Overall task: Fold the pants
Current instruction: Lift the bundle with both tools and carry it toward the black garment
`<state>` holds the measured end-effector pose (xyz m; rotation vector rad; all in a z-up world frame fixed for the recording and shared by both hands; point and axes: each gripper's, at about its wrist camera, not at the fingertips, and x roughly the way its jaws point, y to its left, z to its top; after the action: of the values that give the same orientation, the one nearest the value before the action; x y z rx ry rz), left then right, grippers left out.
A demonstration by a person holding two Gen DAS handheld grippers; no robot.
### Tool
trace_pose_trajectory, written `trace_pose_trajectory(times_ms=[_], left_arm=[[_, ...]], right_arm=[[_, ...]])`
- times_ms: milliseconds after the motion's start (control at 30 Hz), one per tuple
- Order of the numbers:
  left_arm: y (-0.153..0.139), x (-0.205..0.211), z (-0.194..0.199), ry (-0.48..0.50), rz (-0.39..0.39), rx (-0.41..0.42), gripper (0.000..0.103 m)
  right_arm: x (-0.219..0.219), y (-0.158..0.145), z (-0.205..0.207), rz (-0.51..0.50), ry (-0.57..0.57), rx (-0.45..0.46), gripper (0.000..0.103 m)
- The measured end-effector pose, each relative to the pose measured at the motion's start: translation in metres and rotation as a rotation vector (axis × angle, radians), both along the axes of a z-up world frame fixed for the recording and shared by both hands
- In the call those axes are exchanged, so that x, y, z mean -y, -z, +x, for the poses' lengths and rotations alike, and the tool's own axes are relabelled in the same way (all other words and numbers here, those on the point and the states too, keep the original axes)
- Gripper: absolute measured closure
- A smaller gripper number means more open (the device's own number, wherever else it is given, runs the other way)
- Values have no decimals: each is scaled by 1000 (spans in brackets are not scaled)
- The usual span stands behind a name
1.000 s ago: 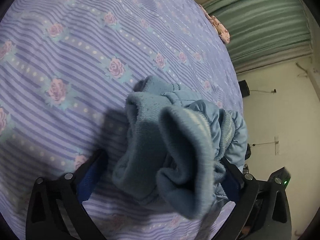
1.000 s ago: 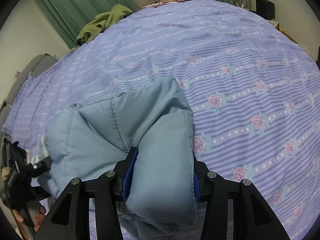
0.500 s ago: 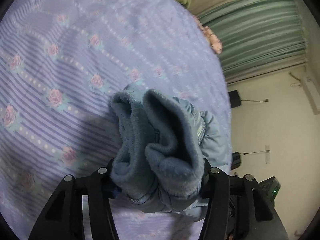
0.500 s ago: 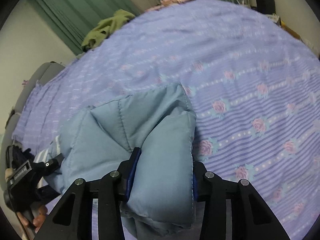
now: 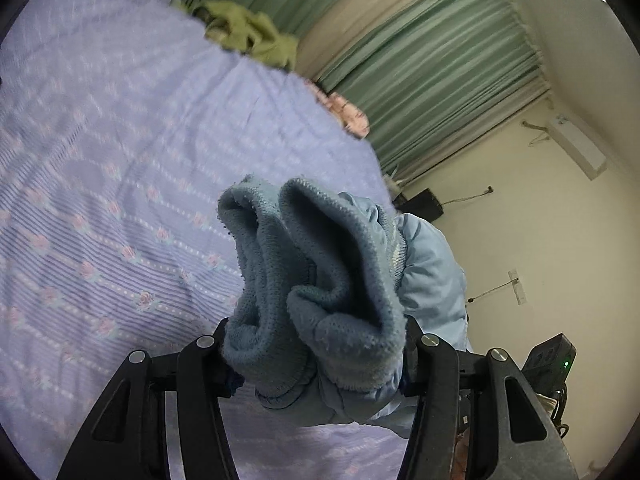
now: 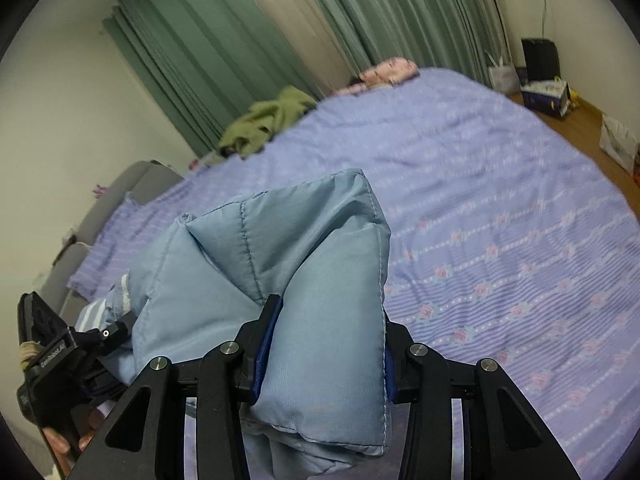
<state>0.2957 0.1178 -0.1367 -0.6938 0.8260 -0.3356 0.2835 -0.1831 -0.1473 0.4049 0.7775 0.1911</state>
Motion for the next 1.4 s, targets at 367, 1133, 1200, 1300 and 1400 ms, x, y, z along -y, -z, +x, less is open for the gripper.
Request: trace_pose_trajectory(times_ms=[367, 1133, 1200, 1300, 1400], left_arm=[[-99, -25, -94, -113, 18, 147, 49], [-157, -304, -164, -156, 64, 245, 49], [-156, -319, -166, -178, 58, 247, 49], [-155, -339, -167, -217, 69, 255, 49], [-155, -352, -168, -254, 87, 242, 49]], right_arm=[[-25, -113, -71, 1, -122, 133, 61], [-290, -163, -123, 36, -163, 239, 60], [-307, -165, -115, 32, -187, 237, 60], [-326, -165, -106, 29, -224, 247, 60], [-343, -161, -91, 43, -265, 243, 60]])
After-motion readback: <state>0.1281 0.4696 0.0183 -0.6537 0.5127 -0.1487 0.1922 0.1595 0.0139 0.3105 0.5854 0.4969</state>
